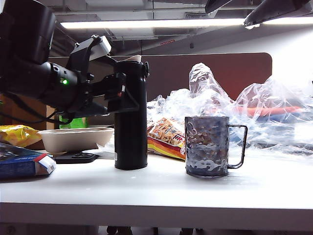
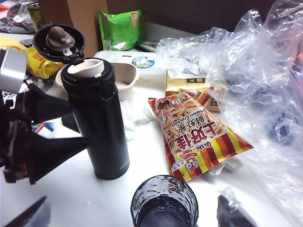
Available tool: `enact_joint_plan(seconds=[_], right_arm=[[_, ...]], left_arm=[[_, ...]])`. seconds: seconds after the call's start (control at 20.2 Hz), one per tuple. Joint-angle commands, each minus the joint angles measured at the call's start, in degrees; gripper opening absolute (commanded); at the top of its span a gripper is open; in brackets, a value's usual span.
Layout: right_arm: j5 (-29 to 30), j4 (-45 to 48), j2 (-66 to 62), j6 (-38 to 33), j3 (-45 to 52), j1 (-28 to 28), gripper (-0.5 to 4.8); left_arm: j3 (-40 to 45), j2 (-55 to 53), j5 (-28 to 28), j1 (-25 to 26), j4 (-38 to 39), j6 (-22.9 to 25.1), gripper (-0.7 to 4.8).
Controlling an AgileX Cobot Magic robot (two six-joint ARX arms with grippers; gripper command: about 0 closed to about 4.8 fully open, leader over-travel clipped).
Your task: Pick up the black thermos, pour some water into the cup, then place the black thermos back on the table.
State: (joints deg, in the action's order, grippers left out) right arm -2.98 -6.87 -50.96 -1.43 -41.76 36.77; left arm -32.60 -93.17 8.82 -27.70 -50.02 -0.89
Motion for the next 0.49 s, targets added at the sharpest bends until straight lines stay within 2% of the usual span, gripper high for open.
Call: enact_joint_plan(seconds=[0.05,0.49], right_arm=[[0.2,-0.7,0.0,0.2,-0.2,0.0,4.79],[0.2,-1.6,0.0,0.2,-0.1,0.0,4.79]], left_arm=[[-1.6,-0.3,0.4,0.0,-1.1,0.2,4.79],[-3.1,-2.5,0.4,-0.1,-1.5,0.0,4.79]])
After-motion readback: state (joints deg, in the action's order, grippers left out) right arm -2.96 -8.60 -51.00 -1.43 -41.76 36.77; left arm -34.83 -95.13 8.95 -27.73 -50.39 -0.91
